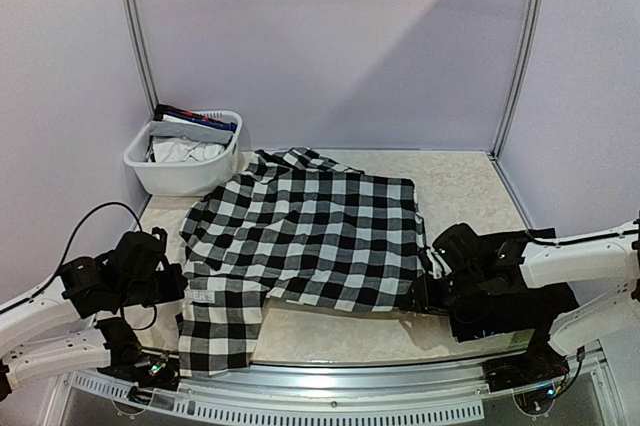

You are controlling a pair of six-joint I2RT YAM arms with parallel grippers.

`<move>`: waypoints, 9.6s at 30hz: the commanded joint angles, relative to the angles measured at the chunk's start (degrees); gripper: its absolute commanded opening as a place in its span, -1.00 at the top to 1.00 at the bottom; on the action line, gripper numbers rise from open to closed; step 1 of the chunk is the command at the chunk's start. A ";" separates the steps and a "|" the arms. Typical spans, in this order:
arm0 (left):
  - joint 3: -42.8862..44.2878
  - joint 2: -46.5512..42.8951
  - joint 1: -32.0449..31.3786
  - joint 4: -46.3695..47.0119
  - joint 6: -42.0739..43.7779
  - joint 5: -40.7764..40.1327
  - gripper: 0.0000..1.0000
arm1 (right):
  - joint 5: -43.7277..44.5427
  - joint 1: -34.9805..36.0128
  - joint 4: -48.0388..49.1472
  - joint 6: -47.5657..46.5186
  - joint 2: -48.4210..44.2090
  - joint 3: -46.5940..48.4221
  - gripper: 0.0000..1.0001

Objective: Fold and stack the mixed laundry pile
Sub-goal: Pick up the flattened shirt from the center of the board, then fold the flattened shirt at the center of the board, then adjust the 1/3-folded shirt at the center of the board.

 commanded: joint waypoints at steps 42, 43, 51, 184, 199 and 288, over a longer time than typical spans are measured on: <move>26.93 33.54 -4.86 3.25 8.06 -13.11 1.00 | 38.53 -0.55 -32.62 -14.87 7.45 26.69 1.00; 27.56 34.31 -4.22 3.24 8.52 -13.53 1.00 | 39.15 -0.67 -32.89 -15.03 8.33 27.65 1.00; 31.37 37.10 2.62 4.22 12.97 -13.20 1.00 | 41.40 -2.63 -32.58 -17.12 15.88 33.48 1.00; 12.35 29.32 -11.23 -3.23 0.63 2.37 -0.49 | 29.25 -6.79 -22.48 -17.27 8.85 29.11 -0.46; 8.46 34.86 -12.94 8.02 0.21 4.78 0.66 | 26.16 -6.74 -19.42 -17.18 5.62 23.93 -0.46; 29.64 63.50 8.40 62.74 -13.00 36.46 1.00 | 9.56 3.44 26.12 -38.45 43.72 42.60 -0.04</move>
